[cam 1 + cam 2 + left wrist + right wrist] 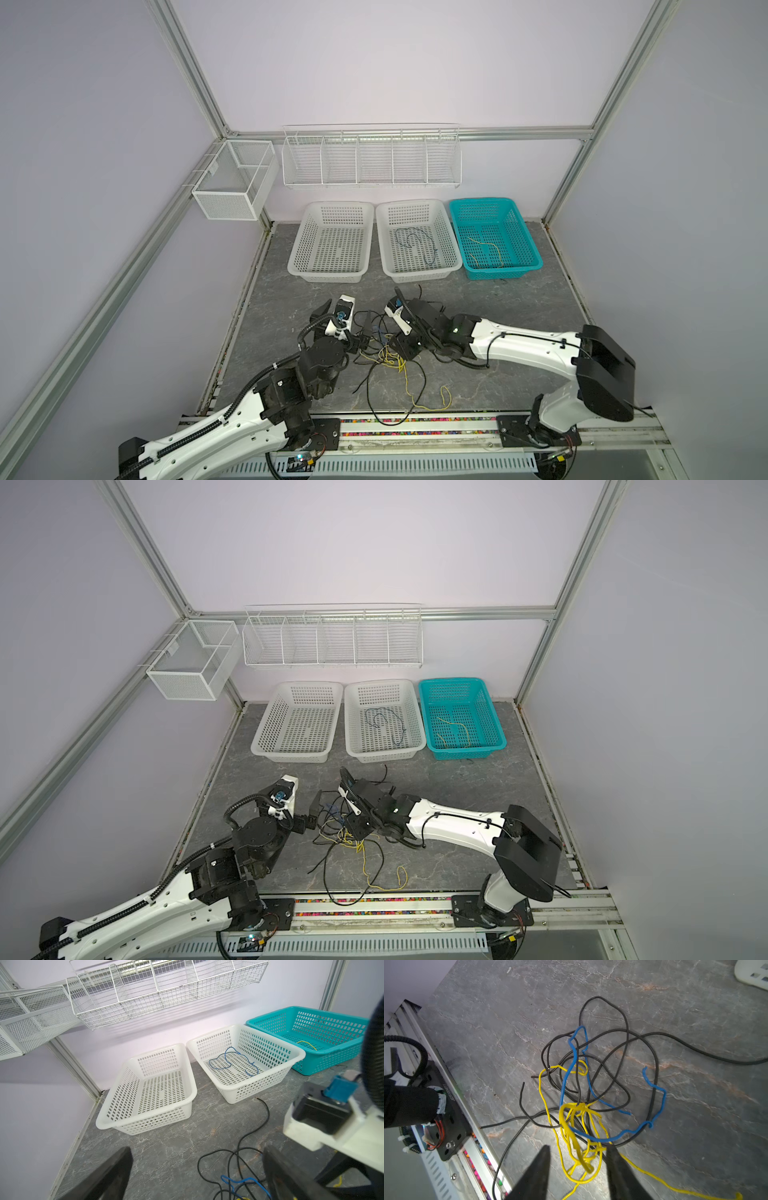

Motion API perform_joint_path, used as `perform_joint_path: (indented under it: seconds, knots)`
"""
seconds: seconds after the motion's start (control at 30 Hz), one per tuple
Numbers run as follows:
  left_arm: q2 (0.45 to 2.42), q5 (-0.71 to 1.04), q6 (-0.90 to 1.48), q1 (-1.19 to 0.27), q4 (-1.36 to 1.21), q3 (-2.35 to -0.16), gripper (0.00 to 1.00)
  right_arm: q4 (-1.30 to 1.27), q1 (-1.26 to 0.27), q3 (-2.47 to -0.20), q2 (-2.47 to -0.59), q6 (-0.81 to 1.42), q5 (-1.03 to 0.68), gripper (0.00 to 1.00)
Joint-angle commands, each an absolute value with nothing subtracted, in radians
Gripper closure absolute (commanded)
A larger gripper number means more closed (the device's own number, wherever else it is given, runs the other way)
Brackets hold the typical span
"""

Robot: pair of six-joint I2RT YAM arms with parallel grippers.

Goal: Untangle the cables
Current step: 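Move the right gripper back toward the wire bundle, then grasp a yellow wire in the bundle with the right gripper and lift it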

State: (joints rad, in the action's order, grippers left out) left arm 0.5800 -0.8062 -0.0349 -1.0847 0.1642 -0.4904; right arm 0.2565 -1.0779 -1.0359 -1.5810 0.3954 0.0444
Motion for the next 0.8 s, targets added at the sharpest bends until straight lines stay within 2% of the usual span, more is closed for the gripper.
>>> perform_joint_path:
  seconds: [0.0, 0.13, 0.27, 0.43, 0.77]
  knots:
    - [0.58, -0.791, -0.028, -1.081, 0.18, -0.514, 0.02, 0.228, -1.081, -1.063, -1.588, 0.393, 0.094, 0.75]
    - [0.587, -0.771, -0.028, -1.081, 0.185, -0.513, 0.02, 0.257, -1.081, -1.065, -1.525, 0.384, 0.141, 0.93]
    - [0.607, -0.694, -0.024, -1.081, 0.203, -0.522, 0.02, 0.279, -1.083, -1.072, -1.417, 0.347, 0.137, 0.93]
    - [0.619, -0.518, -0.01, -1.081, 0.218, -0.523, 0.02, 0.313, -1.081, -1.108, -1.297, 0.263, 0.116, 0.93]
    - [0.651, -0.351, 0.004, -1.081, 0.235, -0.523, 0.02, 0.332, -1.065, -1.187, -1.21, 0.137, 0.087, 0.93]
